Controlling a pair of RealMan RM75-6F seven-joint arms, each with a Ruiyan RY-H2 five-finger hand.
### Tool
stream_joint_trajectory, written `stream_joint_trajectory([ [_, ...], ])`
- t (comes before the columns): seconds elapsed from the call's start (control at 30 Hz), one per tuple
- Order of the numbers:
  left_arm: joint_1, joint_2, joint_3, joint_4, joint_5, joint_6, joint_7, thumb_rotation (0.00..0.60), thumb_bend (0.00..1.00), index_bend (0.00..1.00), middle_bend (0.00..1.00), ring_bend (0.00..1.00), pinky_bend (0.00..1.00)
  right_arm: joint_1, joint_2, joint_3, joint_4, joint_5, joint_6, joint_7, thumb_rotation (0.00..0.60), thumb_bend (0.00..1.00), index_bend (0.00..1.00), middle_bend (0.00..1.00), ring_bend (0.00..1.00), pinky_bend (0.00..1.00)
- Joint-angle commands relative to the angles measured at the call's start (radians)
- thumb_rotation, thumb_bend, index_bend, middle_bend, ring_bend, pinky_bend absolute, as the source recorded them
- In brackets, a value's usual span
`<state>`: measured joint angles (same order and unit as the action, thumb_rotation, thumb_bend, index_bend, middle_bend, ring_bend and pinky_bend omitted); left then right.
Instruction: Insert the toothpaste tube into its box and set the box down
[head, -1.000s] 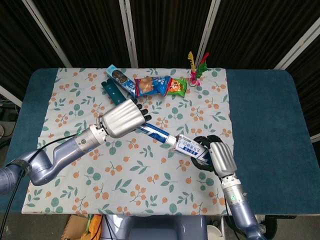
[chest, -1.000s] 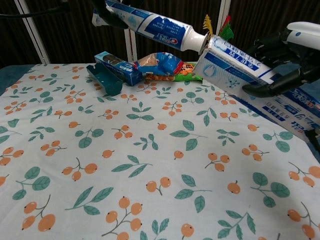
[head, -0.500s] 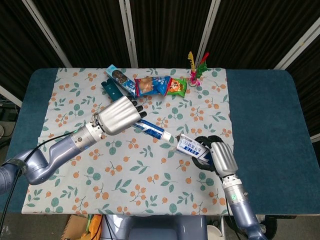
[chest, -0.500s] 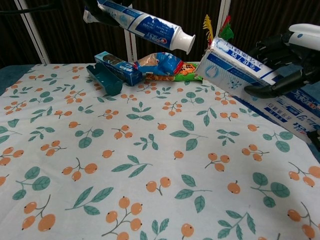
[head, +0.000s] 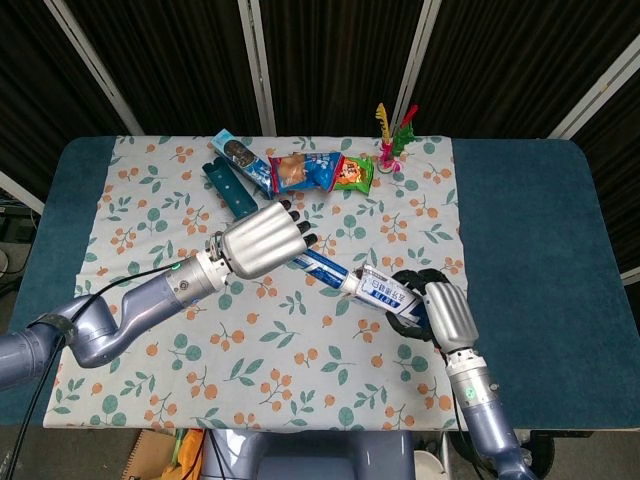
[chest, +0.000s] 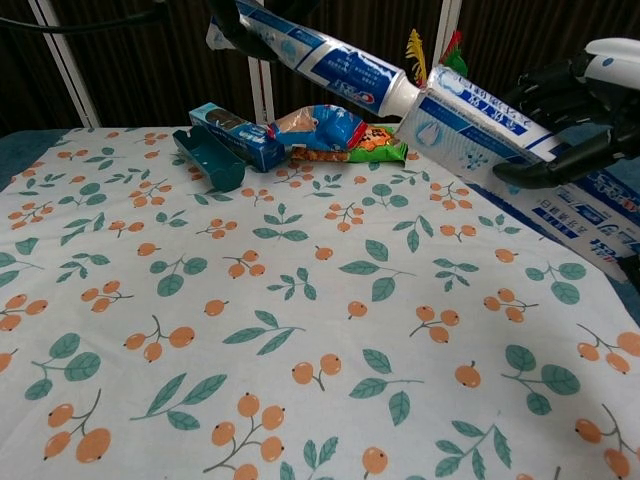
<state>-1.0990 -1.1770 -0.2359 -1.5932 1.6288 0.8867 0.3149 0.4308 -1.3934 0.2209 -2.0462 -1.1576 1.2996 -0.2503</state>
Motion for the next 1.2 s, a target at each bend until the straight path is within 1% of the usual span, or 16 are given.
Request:
stream_joint_trajectory([
  [0.03,-0.022,-0.014,-0.007,0.004,0.009,-0.011,0.021,0.600,0.43,0.72,0.76,0.68,0.68,-0.002,0.002,0.001,-0.002,0.002,0.001,0.009,0.600,0.35,0.41,0.47,0.41,0.23],
  [0.1,-0.052,-0.032,-0.018,0.010,0.031,-0.015,0.052,0.600,0.43,0.72,0.76,0.68,0.68,-0.008,0.006,0.006,-0.005,0.007,0.007,0.024,0.600,0.35,0.41,0.47,0.41,0.23],
  [0.33,-0.093,-0.090,-0.028,0.041,0.077,0.013,0.132,0.600,0.43,0.72,0.75,0.68,0.68,-0.016,0.036,0.031,-0.017,0.041,0.002,0.075,0.600,0.35,0.41,0.47,0.41,0.23],
  [0.47,-0.101,-0.122,-0.026,0.061,0.090,0.032,0.170,0.600,0.43,0.71,0.74,0.67,0.68,-0.021,0.049,0.042,-0.024,0.063,-0.003,0.104,0.600,0.35,0.41,0.47,0.41,0.23],
  [0.57,-0.110,-0.152,-0.012,0.089,0.129,0.053,0.206,0.600,0.43,0.69,0.71,0.65,0.68,-0.029,0.053,0.050,-0.035,0.095,-0.009,0.142,0.600,0.35,0.41,0.47,0.41,0.23],
  [0.67,-0.114,-0.174,-0.004,0.114,0.146,0.074,0.208,0.600,0.42,0.66,0.67,0.60,0.67,-0.036,0.053,0.054,-0.038,0.117,-0.012,0.171,0.600,0.35,0.41,0.47,0.41,0.23],
  [0.77,-0.113,-0.195,-0.004,0.130,0.138,0.088,0.207,0.600,0.39,0.63,0.63,0.56,0.63,-0.042,0.043,0.056,-0.036,0.134,-0.012,0.202,0.600,0.35,0.41,0.47,0.41,0.23],
  [0.87,-0.112,-0.204,-0.001,0.144,0.136,0.095,0.212,0.600,0.35,0.62,0.61,0.53,0.63,-0.050,0.029,0.055,-0.030,0.134,-0.007,0.227,0.600,0.35,0.41,0.47,0.41,0.23],
  [0.93,-0.110,-0.212,0.002,0.155,0.136,0.103,0.210,0.600,0.30,0.60,0.58,0.51,0.61,-0.055,0.017,0.051,-0.025,0.126,-0.004,0.246,0.600,0.35,0.41,0.47,0.41,0.23],
  [1.0,-0.109,-0.221,0.008,0.168,0.139,0.114,0.204,0.600,0.28,0.58,0.56,0.49,0.59,-0.059,0.008,0.047,-0.020,0.114,-0.001,0.259,0.600,0.35,0.41,0.47,0.41,0.23],
  [1.2,-0.114,-0.242,0.019,0.212,0.160,0.146,0.171,0.600,0.28,0.55,0.53,0.46,0.59,-0.062,-0.019,0.047,-0.007,0.080,0.002,0.296,0.600,0.35,0.41,0.47,0.41,0.23],
])
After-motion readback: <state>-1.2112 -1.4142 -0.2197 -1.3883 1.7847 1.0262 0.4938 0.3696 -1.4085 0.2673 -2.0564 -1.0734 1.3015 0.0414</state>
